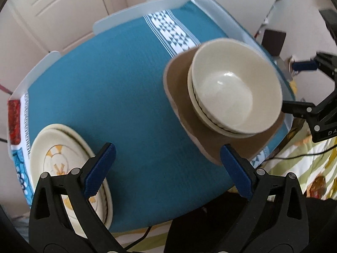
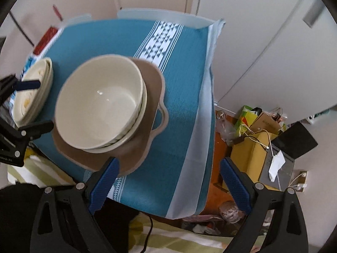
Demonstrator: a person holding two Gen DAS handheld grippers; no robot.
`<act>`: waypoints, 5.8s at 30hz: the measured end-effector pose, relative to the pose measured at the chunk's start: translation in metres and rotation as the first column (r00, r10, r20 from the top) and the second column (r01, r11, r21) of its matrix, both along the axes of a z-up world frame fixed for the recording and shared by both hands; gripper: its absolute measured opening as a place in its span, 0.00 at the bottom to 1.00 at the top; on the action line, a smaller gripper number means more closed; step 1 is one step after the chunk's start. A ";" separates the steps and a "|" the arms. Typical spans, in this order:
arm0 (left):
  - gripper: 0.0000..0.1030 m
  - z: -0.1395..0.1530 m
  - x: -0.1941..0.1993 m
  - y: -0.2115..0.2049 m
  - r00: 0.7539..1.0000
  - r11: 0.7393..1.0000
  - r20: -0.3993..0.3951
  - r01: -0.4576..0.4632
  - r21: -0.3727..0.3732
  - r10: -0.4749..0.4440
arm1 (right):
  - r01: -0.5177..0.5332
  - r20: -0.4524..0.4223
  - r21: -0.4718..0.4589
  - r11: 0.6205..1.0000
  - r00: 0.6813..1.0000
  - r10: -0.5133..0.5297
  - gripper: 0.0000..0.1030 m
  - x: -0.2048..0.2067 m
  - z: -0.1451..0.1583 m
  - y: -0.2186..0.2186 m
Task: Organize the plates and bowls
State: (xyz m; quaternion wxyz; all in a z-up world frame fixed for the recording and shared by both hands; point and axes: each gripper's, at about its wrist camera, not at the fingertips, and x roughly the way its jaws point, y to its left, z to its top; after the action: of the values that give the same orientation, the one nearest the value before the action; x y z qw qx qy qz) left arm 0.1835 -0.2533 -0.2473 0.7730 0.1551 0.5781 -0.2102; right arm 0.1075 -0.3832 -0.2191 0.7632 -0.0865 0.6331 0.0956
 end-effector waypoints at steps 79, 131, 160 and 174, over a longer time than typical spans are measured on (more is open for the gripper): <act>0.19 0.005 -0.016 0.265 1.000 0.999 -0.012 0.025 -0.023 -0.026 | -0.140 -0.013 0.225 0.964 0.989 0.147 0.16 0.021 0.007 0.292; 0.99 0.023 -0.006 0.256 0.968 0.997 -0.250 -0.019 -0.078 -0.001 | -0.107 -0.080 0.225 0.968 0.989 0.128 0.48 0.016 0.032 0.282; 1.00 0.267 -0.108 0.309 0.660 0.903 0.630 -0.192 -0.385 0.409 | 0.197 0.715 0.224 0.954 0.633 -0.298 1.00 -0.094 0.281 0.235; 1.00 0.291 -0.144 0.304 0.513 0.897 0.740 -0.182 -0.402 0.435 | 0.193 0.800 0.237 0.952 0.517 -0.304 0.99 -0.108 0.302 0.240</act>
State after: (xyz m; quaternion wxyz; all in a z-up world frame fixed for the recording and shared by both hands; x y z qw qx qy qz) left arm 0.0398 0.0511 0.0437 0.9887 0.0193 0.1402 -0.0502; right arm -0.0008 -0.1432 0.0833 0.9796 0.0154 0.1982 -0.0294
